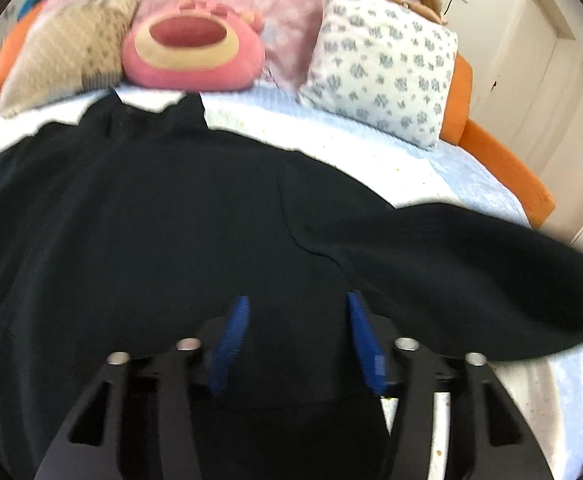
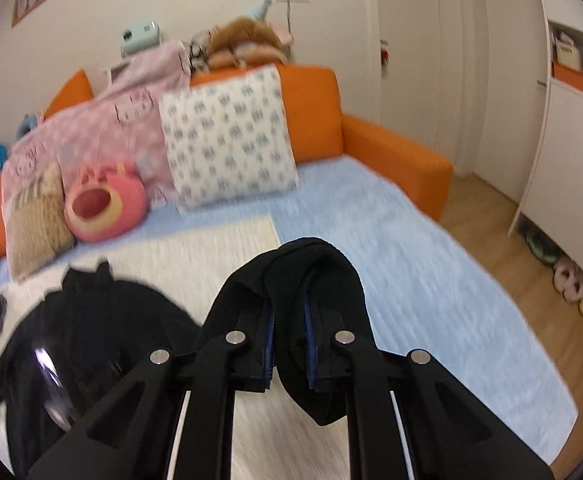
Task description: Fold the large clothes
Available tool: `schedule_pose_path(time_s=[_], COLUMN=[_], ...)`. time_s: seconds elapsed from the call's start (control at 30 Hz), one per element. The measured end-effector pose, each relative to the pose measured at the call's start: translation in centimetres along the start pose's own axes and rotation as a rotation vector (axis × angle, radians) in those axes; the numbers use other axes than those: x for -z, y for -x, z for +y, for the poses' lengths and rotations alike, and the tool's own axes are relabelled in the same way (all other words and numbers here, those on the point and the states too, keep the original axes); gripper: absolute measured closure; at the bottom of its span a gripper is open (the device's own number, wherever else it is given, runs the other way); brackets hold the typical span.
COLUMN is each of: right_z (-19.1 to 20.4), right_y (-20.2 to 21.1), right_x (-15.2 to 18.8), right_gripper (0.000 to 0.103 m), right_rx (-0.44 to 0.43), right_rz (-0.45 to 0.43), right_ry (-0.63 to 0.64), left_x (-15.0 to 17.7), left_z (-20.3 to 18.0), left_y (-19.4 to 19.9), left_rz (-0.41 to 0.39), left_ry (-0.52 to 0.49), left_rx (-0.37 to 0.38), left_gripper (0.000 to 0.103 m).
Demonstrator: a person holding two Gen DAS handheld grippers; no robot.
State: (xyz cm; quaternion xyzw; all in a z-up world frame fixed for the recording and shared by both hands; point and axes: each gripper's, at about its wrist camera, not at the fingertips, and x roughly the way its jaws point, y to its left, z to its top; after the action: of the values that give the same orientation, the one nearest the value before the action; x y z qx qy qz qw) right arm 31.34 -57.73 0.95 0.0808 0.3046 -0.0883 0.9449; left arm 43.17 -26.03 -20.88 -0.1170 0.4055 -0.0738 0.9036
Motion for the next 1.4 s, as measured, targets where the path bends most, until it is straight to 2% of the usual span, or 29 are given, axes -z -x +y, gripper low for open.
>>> schedule_pose_path(time_s=[0.1,0.23,0.33,0.47,0.67,0.77,0.9,1.07,1.2,1.3,1.4], right_z=[2.1,6.0,11.0,18.7,33.6,41.4,51.7,61.1,65.0,66.3,67.2], right_y=[0.7,1.6,1.4,1.2,1.0,0.0,-3.0,-8.5,-12.6,-15.0,-15.9], right_x=[-4.7,-9.7,-12.5,-13.7,-13.6,-12.3,-7.1,3.4,11.9,16.3,19.9], right_gripper=[0.091,0.091,0.091,0.091,0.091,0.092,0.092,0.092,0.092,0.093,0.093], right_rx=[-0.024,-0.057,-0.069,-0.089,-0.151,-0.204,-0.218,-0.249,-0.283,-0.271,-0.214], right_rz=[-0.033,-0.048,-0.030,-0.032,-0.037,-0.007,0.054,0.172,0.278,0.331,0.292], right_ry=[0.001,0.017,0.065,0.156,0.337,0.406,0.565,0.709,0.749,0.747,0.783], left_x=[-0.5,-0.1,0.6,0.7,1.0,1.1,1.1,0.9,0.6,0.6,0.7], left_z=[-0.9,-0.5,-0.5,-1.3,-1.7,-2.4,-2.0,-1.9,-1.1,-1.0,-1.0], left_y=[-0.4,-1.2,-1.4,-1.7,-1.3,-0.8,-1.2,-1.6,-1.9,-2.1,-2.1], left_rz=[0.023,0.059,0.031,0.017,-0.012,-0.038,-0.015,0.001,0.013,0.012,0.019], left_ry=[-0.027,0.051,0.032,-0.013,-0.047,-0.084,-0.075,-0.074,-0.040,-0.037,-0.032], left_rx=[0.021,0.032,0.014,-0.018,-0.014,-0.011,0.004,0.017,0.056,0.062,0.061], left_gripper=[0.078,0.080,0.081,0.081,0.080,0.082,0.082,0.082,0.082,0.082,0.082])
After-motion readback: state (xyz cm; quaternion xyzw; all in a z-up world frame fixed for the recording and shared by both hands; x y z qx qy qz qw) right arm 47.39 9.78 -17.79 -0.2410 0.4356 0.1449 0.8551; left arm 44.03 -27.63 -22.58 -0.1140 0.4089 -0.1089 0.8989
